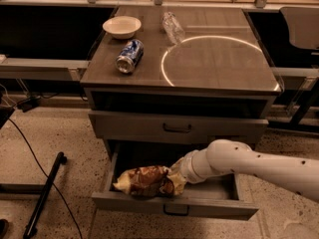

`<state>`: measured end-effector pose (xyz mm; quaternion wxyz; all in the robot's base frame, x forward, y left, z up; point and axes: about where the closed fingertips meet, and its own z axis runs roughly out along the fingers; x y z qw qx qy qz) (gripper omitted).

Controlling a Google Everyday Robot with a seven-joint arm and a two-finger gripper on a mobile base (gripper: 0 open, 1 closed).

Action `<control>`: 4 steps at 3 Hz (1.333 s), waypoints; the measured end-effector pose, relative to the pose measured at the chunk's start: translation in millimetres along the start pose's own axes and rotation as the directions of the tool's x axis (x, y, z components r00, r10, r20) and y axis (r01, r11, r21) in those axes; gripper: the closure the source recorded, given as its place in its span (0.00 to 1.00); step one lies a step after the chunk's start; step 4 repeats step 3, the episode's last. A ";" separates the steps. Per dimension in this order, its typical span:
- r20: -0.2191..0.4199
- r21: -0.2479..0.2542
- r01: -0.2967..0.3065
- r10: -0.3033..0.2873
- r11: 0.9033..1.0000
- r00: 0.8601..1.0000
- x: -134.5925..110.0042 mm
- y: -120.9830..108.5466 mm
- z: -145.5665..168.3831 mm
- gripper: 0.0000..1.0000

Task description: Place brown chip bag into middle drawer

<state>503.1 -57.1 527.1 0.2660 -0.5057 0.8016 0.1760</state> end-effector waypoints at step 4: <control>0.001 -0.005 0.013 -0.013 1.000 1.000 1.8 1.9 1.7 0.00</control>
Offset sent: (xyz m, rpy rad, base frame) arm -0.0024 0.0002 -0.0028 -0.0004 -0.0047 0.0155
